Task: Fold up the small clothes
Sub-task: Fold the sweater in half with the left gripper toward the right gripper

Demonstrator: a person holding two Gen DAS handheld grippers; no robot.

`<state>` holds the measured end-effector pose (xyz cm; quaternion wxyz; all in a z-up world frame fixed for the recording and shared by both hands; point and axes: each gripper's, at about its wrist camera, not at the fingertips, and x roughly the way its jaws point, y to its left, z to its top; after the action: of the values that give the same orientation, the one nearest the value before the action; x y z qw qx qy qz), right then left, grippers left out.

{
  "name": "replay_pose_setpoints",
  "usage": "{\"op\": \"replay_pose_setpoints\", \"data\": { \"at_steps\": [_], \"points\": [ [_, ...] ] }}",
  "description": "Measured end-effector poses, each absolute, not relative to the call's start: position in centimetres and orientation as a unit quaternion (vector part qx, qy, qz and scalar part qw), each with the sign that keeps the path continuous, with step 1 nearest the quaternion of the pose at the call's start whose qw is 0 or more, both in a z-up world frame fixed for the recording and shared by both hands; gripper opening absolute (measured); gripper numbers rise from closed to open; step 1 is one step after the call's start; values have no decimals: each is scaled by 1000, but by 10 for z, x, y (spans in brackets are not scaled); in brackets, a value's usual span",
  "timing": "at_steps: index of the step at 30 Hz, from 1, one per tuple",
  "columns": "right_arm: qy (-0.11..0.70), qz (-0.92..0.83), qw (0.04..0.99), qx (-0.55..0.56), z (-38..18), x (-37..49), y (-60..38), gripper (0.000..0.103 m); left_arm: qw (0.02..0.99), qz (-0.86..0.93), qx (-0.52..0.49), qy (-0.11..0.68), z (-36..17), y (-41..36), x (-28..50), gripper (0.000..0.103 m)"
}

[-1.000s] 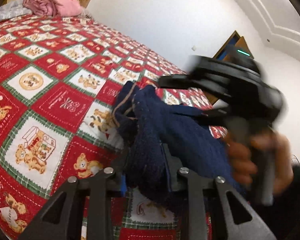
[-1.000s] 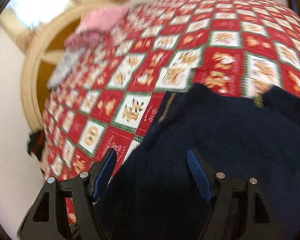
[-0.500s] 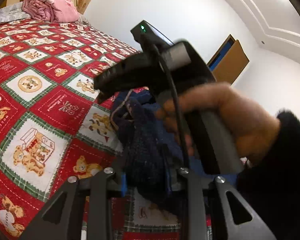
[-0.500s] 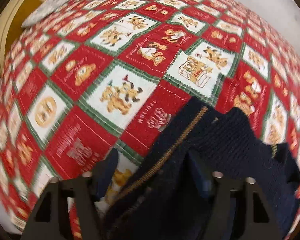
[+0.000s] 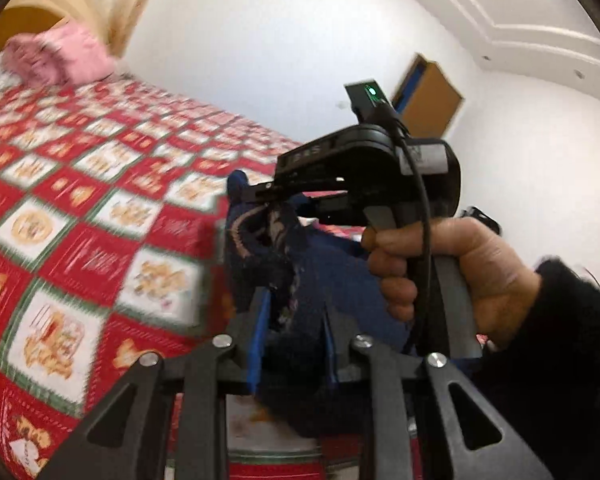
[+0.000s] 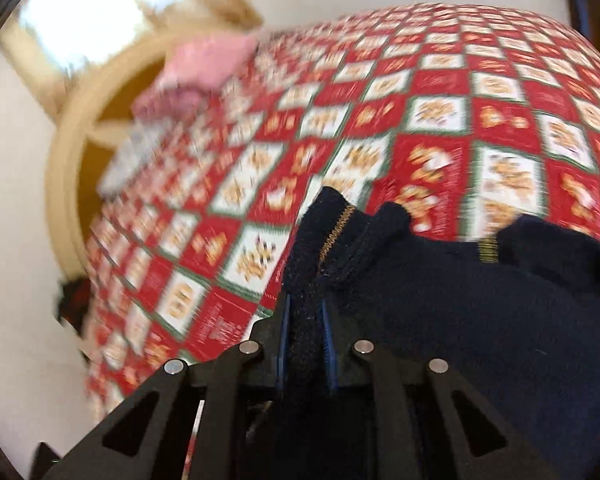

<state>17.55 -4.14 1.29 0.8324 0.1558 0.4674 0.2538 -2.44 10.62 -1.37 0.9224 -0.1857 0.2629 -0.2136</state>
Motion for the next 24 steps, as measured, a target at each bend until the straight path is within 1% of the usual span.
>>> {"op": "replay_pose_setpoints", "data": {
  "at_steps": [4,6,8,11,14,18,24],
  "points": [
    [439,242,841,204,31,147,-118,14,917,-270,-155,248,8,68,-28,25],
    [428,225,848,216,33,135,-154,14,911,-302,-138,246,18,39,-31,23],
    [418,211,852,233,32,121,-193,14,902,-332,-123,247,23,15,-33,18],
    [402,186,860,254,26,103,-246,14,884,-381,-97,255,24,-32,-36,18],
    [397,153,863,272,10,92,-293,13,866,-416,-65,271,16,-81,-38,18],
    [406,104,859,295,-26,85,-341,13,840,-448,-51,303,0,-112,-41,18],
    [418,85,854,296,-59,91,-356,14,824,-466,-9,322,-7,-118,-57,19]
  ]
}}
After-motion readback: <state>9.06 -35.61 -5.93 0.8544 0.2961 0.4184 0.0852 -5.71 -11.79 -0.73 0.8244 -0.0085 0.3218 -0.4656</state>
